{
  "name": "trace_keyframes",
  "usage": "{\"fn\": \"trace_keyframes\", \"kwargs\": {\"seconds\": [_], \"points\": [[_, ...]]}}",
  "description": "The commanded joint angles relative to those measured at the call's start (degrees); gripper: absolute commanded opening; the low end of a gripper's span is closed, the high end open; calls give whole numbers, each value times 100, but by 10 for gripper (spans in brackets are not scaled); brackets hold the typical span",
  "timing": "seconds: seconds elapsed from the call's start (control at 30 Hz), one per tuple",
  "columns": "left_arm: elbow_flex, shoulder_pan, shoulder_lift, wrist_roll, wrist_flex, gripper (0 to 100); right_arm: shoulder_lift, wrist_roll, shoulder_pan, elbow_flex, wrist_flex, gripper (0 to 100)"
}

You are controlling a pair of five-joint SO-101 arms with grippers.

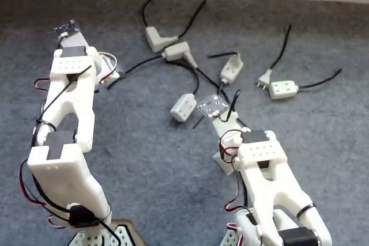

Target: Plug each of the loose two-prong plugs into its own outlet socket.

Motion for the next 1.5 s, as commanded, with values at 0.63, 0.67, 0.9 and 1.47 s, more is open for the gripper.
{"fn": "trace_keyframes", "kwargs": {"seconds": [0.63,0.67,0.9,1.47], "points": [[-57,-13,-295,35,-70,309,-92,-26,110,382,-119,45],[-57,-13,-295,35,-70,309,-92,-26,110,224,145,45],[-57,13,-295,26,-79,309,-92,-26,75,-1481,1596,41],[-101,681,-356,-747,-44,309,-92,932,-2466,-3864,3169,45]]}}
